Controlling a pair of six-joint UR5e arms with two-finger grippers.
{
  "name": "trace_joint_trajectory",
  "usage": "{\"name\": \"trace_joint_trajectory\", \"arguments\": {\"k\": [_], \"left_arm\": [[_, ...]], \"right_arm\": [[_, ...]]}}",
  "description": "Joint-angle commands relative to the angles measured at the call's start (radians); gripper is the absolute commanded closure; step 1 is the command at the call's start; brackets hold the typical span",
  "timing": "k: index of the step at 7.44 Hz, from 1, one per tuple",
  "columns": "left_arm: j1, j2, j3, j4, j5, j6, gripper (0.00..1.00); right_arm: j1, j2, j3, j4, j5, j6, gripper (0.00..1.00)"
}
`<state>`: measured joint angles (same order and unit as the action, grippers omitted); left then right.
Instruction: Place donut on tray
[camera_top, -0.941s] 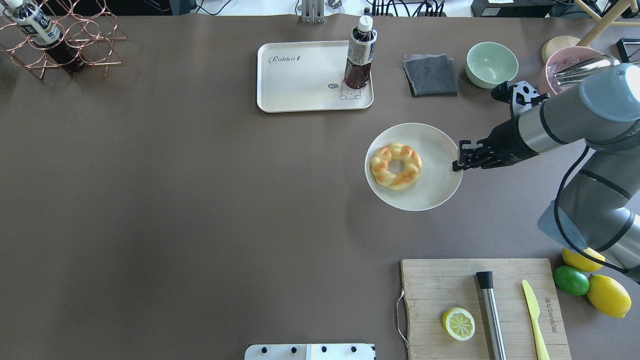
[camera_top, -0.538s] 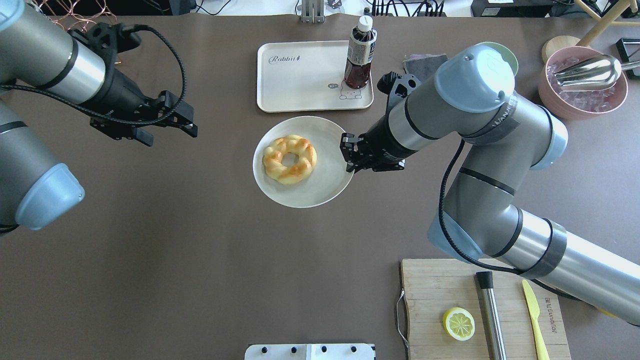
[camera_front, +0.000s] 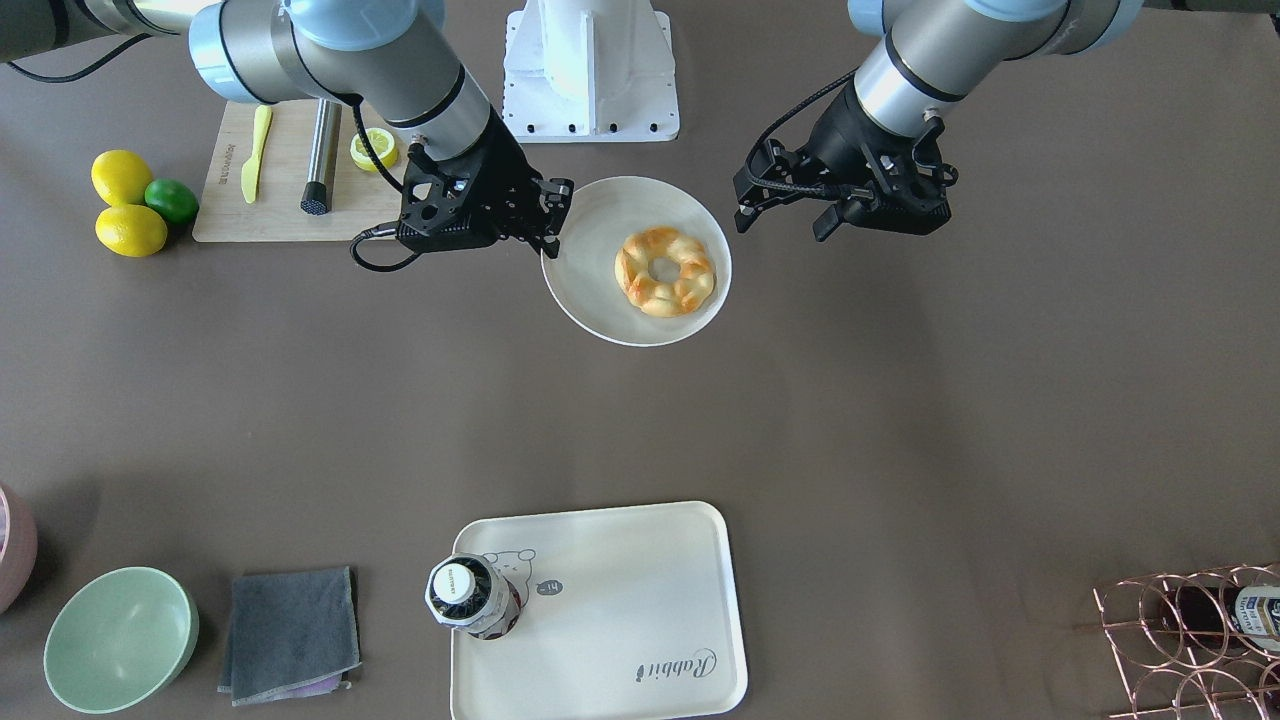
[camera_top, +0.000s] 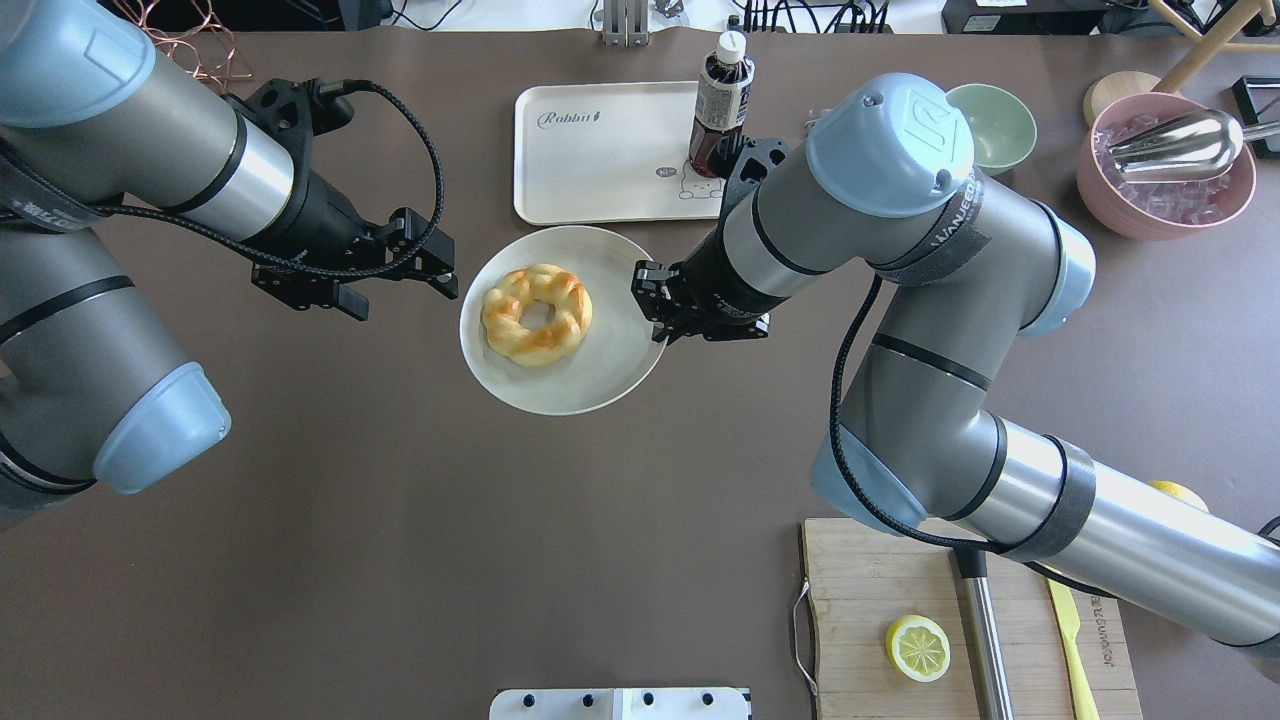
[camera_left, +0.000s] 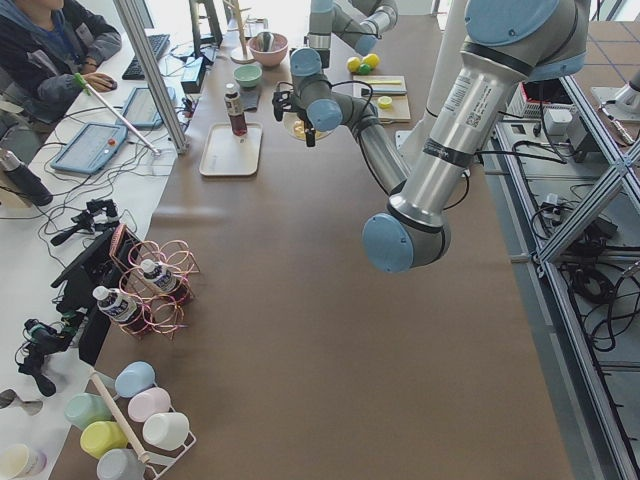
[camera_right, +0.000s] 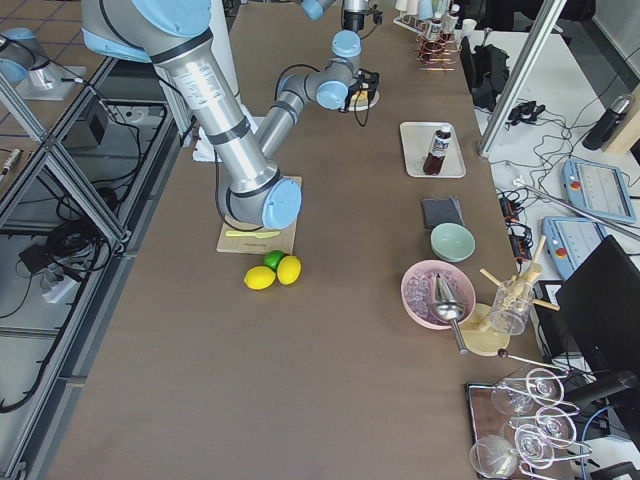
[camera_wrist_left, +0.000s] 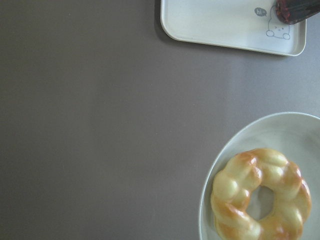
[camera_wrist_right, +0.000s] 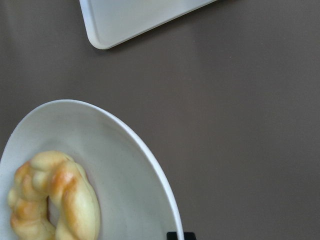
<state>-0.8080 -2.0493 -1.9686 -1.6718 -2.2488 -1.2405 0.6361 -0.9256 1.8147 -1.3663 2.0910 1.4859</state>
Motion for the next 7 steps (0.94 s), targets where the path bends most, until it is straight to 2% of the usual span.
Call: {"name": "trace_joint_trajectory", "arguments": {"k": [1, 4, 7], "left_arm": [[0.009, -0.008, 0.002, -0.023, 0.002, -0.059, 0.09], [0.010, -0.003, 0.001, -0.025, 0.002, -0.080, 0.27], [0.024, -0.009, -0.001, -0.025, 0.003, -0.120, 0.32]], "right_arm": [[0.023, 0.036, -0.002, 0.009, -0.003, 0.043, 1.00], [0.057, 0.034, -0.006, 0.006, -0.003, 0.042, 1.00], [0.063, 0.036, -0.008, 0.035, -0.002, 0.086, 1.00]]}}
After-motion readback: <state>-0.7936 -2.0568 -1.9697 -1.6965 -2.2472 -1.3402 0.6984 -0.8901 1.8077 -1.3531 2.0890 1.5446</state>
